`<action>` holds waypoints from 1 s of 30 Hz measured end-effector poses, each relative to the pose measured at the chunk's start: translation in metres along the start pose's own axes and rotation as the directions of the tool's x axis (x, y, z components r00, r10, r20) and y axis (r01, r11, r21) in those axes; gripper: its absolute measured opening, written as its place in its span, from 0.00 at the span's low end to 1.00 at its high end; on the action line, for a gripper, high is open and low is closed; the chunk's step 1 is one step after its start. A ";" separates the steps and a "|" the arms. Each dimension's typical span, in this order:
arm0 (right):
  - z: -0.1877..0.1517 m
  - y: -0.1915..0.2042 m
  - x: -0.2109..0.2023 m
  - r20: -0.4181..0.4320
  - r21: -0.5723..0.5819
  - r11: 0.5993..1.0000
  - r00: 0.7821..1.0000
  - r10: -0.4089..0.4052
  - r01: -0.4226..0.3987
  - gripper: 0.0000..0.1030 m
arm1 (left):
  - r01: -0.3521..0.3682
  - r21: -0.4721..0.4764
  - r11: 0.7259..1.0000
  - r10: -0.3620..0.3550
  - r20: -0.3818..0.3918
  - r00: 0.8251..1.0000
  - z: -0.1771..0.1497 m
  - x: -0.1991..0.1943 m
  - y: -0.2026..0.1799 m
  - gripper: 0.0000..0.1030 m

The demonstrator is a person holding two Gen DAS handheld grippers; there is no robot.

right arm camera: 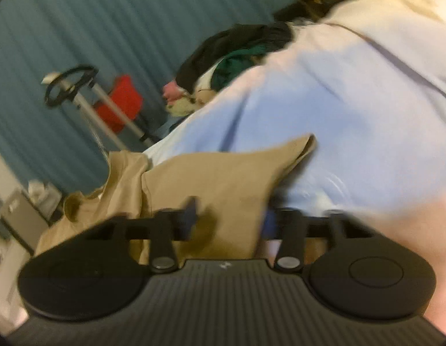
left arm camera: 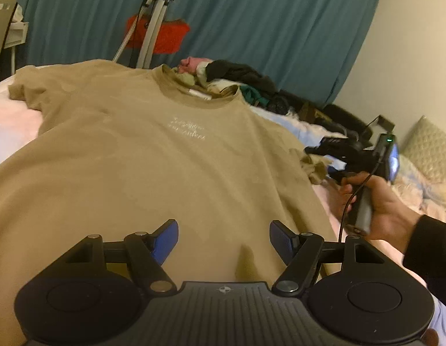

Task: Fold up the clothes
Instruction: 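Grasp the T-shirt side edge with the right gripper and fold it toward the collar's center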

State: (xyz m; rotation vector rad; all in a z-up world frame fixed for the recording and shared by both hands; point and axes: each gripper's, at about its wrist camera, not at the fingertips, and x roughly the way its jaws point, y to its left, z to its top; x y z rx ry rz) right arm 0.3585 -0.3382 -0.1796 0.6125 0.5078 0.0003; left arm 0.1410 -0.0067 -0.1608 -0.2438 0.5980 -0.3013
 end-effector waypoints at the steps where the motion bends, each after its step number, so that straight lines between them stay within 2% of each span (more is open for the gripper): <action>1: 0.006 0.002 0.001 0.001 -0.015 1.000 1.000 0.001 -0.001 0.12 | 0.004 0.006 1.000 -0.004 0.008 1.000 -0.001 0.002 0.001 0.69; 2: 0.013 0.004 0.002 0.004 -0.031 1.000 1.000 0.001 -0.001 0.11 | 0.008 0.013 1.000 -0.008 0.016 1.000 -0.002 0.005 0.001 0.69; 4: 0.031 0.008 -0.005 0.061 -0.087 0.996 0.998 -0.009 0.014 0.10 | 0.025 0.010 1.000 -0.025 0.015 1.000 -0.002 0.009 0.003 0.69; 8: 0.079 -0.004 -0.008 0.144 -0.089 0.988 0.983 -0.111 0.124 0.09 | 0.053 -0.011 0.999 -0.053 0.004 0.999 -0.002 0.023 0.006 0.69; 9: 0.089 -0.008 -0.006 0.147 -0.091 0.984 0.979 -0.141 0.156 0.09 | 0.054 -0.011 0.998 -0.054 0.000 0.999 -0.002 0.027 0.005 0.69; 13: 0.088 -0.018 0.016 0.046 -0.097 0.973 0.977 -0.207 0.211 0.15 | 0.044 0.001 0.999 -0.044 -0.006 0.999 -0.003 0.032 0.004 0.70; 15: 0.079 -0.024 0.014 0.028 -0.067 0.972 0.974 -0.226 0.227 0.34 | 0.036 0.003 0.999 -0.036 -0.008 0.999 -0.002 0.029 0.004 0.70; 17: 0.067 -0.028 -0.007 0.052 -0.011 0.977 0.976 -0.211 0.212 0.88 | 0.029 -0.009 1.000 -0.029 -0.008 1.000 -0.001 0.024 0.005 0.70; 18: 0.061 -0.030 -0.017 0.065 0.017 0.979 0.977 -0.205 0.204 0.91 | 0.025 -0.015 1.000 -0.026 -0.007 1.000 -0.001 0.022 0.005 0.70; 21: 0.042 -0.037 -0.048 0.103 0.100 0.980 0.977 -0.184 0.174 0.88 | 0.015 -0.034 0.999 -0.015 -0.007 1.000 0.000 0.015 0.007 0.70; 25: 0.010 -0.041 -0.084 0.100 0.215 0.976 0.993 -0.055 0.033 0.89 | 0.013 -0.067 0.998 -0.013 -0.001 1.000 0.005 0.001 0.005 0.72; 27: -0.005 -0.040 -0.084 0.061 0.249 0.968 0.998 0.006 -0.021 0.89 | 0.001 -0.065 0.998 -0.001 0.003 1.000 0.005 -0.002 0.005 0.74; 30: -0.014 -0.032 -0.065 -0.027 0.262 0.964 0.998 0.049 -0.040 0.89 | -0.022 -0.058 0.998 0.022 0.008 1.000 0.005 -0.005 0.004 0.75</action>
